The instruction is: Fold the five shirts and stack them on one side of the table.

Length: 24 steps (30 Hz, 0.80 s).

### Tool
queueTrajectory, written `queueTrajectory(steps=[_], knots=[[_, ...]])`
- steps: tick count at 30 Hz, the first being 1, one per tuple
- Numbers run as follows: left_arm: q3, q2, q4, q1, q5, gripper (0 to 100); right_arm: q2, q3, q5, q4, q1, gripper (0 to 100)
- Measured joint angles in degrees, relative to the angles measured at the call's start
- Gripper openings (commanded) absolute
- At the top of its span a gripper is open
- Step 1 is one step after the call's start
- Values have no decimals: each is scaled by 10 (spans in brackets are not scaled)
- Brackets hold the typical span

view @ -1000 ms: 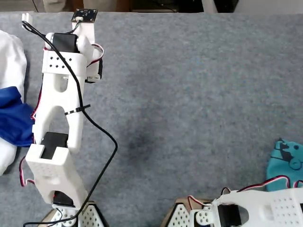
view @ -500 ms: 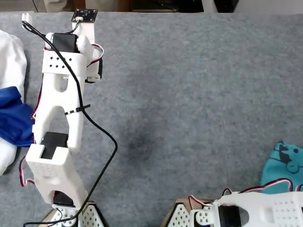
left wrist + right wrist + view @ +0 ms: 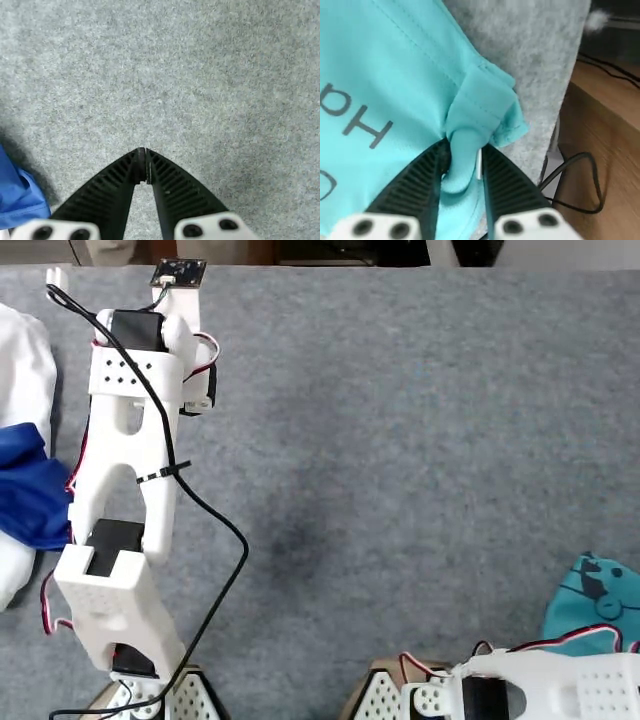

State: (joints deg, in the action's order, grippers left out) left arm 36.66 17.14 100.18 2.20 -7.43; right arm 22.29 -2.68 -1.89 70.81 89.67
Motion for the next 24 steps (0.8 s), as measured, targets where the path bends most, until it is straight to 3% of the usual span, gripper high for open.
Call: queueTrajectory(steps=[24], knots=[[0,0,0,-9,0,20,-9,-80,0,12,-69,5]])
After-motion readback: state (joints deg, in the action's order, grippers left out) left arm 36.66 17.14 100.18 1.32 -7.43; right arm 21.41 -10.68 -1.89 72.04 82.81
